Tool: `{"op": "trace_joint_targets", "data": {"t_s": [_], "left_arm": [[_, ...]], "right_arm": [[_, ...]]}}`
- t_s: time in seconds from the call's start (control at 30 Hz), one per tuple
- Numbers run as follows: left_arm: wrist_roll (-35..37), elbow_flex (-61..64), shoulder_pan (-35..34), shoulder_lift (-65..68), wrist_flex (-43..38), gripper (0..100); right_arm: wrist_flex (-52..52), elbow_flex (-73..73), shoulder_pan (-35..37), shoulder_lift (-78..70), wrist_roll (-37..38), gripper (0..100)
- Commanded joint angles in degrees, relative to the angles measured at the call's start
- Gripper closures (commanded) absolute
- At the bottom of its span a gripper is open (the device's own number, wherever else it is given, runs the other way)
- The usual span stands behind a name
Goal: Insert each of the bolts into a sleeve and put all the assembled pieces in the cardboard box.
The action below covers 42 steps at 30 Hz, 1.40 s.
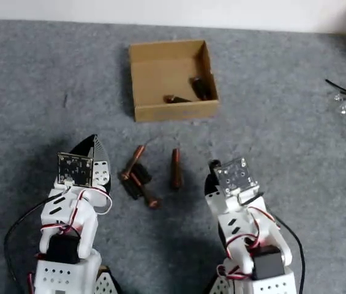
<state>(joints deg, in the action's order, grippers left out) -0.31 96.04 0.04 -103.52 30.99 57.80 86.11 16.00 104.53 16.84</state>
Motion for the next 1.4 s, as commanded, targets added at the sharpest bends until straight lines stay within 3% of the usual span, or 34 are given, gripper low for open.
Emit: {"op": "trace_joint_targets", "data": {"t_s": [0.0,0.27,0.63,0.8,1.17,1.27,1.37], "left_arm": [[-0.09,1.1,0.92,-0.31,-1.23,99],[0.26,-2.77,1.27,-0.31,-2.99,99],[0.35,-13.58,11.56,3.21,0.7,99],[0.44,-21.93,11.91,21.14,0.79,99],[0.44,-44.0,21.93,62.02,0.88,99],[5.89,-48.57,21.76,70.55,0.88,98],[12.57,-51.38,22.02,77.93,0.88,89]], "right_arm": [[-4.35,1.1,-1.1,0.75,-2.55,99.4],[-9.89,6.29,-1.19,0.75,-3.96,99.4],[-11.3,7.34,-1.19,0.75,-3.96,99.4],[-11.3,7.34,-1.19,0.75,-3.96,99.4],[-15.87,9.19,-5.23,0.75,-3.96,99.4],[-16.13,9.36,-5.49,0.75,-4.22,99.4],[-16.13,9.36,-5.49,0.75,-4.22,99.4]]}}
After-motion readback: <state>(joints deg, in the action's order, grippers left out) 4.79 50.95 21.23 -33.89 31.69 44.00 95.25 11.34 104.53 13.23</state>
